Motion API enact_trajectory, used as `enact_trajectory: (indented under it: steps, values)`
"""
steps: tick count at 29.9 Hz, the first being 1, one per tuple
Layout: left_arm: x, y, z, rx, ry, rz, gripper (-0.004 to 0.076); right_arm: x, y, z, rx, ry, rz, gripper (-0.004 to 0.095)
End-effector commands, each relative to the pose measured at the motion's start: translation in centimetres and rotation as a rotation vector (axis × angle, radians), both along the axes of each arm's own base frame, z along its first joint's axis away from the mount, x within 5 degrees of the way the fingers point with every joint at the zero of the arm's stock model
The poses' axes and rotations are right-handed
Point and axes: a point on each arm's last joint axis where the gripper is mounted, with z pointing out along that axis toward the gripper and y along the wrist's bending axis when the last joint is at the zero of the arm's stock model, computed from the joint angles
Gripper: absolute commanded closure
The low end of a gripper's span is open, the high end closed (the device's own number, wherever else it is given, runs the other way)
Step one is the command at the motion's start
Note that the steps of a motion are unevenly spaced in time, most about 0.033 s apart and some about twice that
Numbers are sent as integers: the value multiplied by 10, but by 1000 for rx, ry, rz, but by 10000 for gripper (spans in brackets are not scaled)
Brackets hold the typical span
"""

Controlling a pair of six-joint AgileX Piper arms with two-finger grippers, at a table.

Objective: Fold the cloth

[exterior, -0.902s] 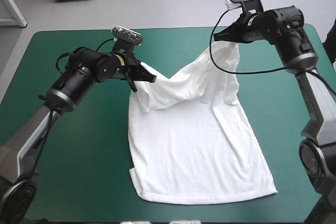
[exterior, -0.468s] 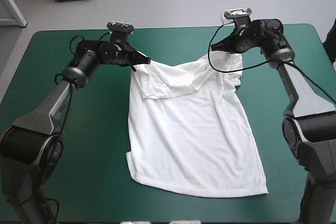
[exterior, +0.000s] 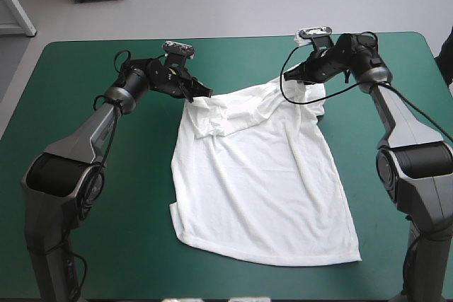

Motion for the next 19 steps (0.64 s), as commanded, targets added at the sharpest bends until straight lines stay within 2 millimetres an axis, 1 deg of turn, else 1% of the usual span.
enact_trajectory:
  steps: [1,2,4,6,7,9,10,11,12,15,17,18,19]
  values:
    - [-8,0,40,-37,-88,-18,351,-8,-17,42,61,-89,-10,461]
    - [-10,0,41,-31,-76,-24,294,-9,-21,42,77,-67,-16,408]
    - [-13,0,43,-9,-30,-45,223,-13,-29,43,94,-26,-9,346]
    - [-19,1,50,0,1,-64,207,-19,-37,50,120,-13,7,331]
    - [-23,2,58,2,2,-71,206,-22,-42,56,137,-17,15,331]
    - [-32,5,74,17,-10,-82,206,-30,-49,72,159,-46,19,331]
    - [-40,8,87,30,-25,-88,206,-35,-51,81,164,-68,27,331]
    - [-47,10,95,35,-26,-93,206,-41,-54,92,172,-90,29,331]
    - [-55,12,103,43,-22,-102,206,-46,-56,100,175,-104,28,331]
    - [-89,20,133,69,16,-153,206,-70,-55,131,175,-153,42,331]
    - [-112,26,150,69,12,-161,207,-88,-52,147,170,-183,58,331]
    - [-128,31,162,64,-11,-161,207,-98,-49,156,164,-196,70,331]
    - [-141,35,170,63,-29,-160,207,-108,-45,163,155,-206,83,331]
